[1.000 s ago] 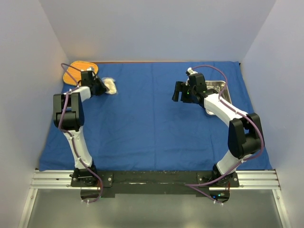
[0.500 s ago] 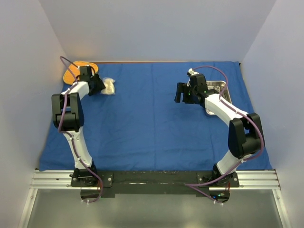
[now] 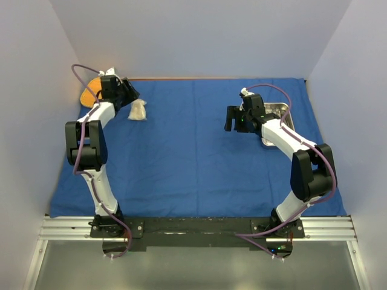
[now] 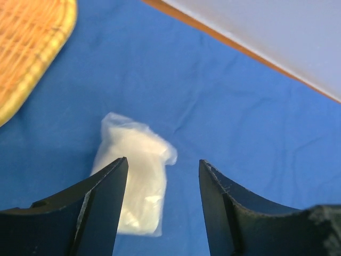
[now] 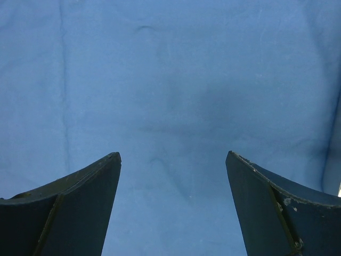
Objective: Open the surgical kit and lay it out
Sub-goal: Place the medical item in the surgical kit, then pick up the medical item from the container.
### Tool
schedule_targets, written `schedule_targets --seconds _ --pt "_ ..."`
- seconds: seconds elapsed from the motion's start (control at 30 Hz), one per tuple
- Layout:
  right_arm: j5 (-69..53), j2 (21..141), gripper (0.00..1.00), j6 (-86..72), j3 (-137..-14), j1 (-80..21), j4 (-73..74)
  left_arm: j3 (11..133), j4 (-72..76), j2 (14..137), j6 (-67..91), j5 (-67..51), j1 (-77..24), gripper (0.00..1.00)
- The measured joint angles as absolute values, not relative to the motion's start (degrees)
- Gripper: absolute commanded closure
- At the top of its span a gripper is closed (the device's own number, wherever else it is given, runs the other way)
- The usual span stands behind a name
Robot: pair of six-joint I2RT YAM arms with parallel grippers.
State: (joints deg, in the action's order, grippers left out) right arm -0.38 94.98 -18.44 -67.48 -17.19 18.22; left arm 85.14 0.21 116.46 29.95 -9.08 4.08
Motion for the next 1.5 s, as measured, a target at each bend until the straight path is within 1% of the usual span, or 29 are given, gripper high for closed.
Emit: schedule_targets --seconds 0.17,0.3,0.4,0.43,0.5,0.53,0.63,0.83,0.93,1.07,1.2,1.3,1.33,1.5 --pt "0.71 94.89 0.15 -18.02 -67.48 -17.04 18.96 85.76 3.57 120.79 32.27 -12.14 3.97 0.41" --pt "1.34 94.50 0.16 -17.69 -67.48 -16.29 19.40 85.73 3.46 124.44 33.39 -13.78 3.73 0.41" --pt "2.28 94.21 0.16 -17.02 -67.59 -15.00 19.75 85.78 3.22 124.64 33.45 -14.17 3.55 0.37" --pt "2.44 94.11 0.16 -16.56 -67.75 -14.24 19.92 86.06 2.79 124.46 33.43 -14.15 3.53 0.34" --pt "2.94 94.08 0.16 -15.55 -68.38 -12.95 20.01 87.07 1.45 124.16 33.32 -14.09 3.44 0.30" --pt "3.31 94.08 0.16 -14.87 -68.84 -12.10 19.97 87.77 0.36 123.81 33.30 -13.93 3.40 0.24" --pt "3.75 94.08 0.16 -12.84 -69.87 -9.39 19.22 89.27 -2.61 121.71 33.15 -13.72 3.31 0.16" --pt "4.19 94.76 0.22 -9.78 -70.72 -2.39 16.80 90.89 -7.68 113.91 31.83 -13.13 2.70 0.04" --pt "3.97 98.00 0.23 -9.04 -73.21 1.08 15.14 90.30 -10.09 109.08 30.15 -11.44 0.91 0.03" --pt "2.79 105.51 0.25 -7.64 -78.06 4.54 13.52 86.61 -12.82 102.30 27.03 -9.21 -3.51 0.03" --pt "0.32 112.55 0.31 -6.22 -82.21 5.93 12.97 81.28 -15.53 97.30 24.75 -8.69 -7.40 0.03" --pt "-1.28 117.32 0.40 -5.08 -85.21 6.09 13.17 76.62 -17.10 94.91 24.27 -8.45 -8.14 0.03" --pt "-1.63 118.69 0.45 -4.73 -86.17 6.09 13.32 75.07 -17.69 94.30 24.27 -8.25 -8.16 0.03" --pt "-3.68 122.39 0.58 -3.36 -88.38 6.09 14.39 70.63 -19.55 92.77 24.38 -7.84 -8.34 0.03"
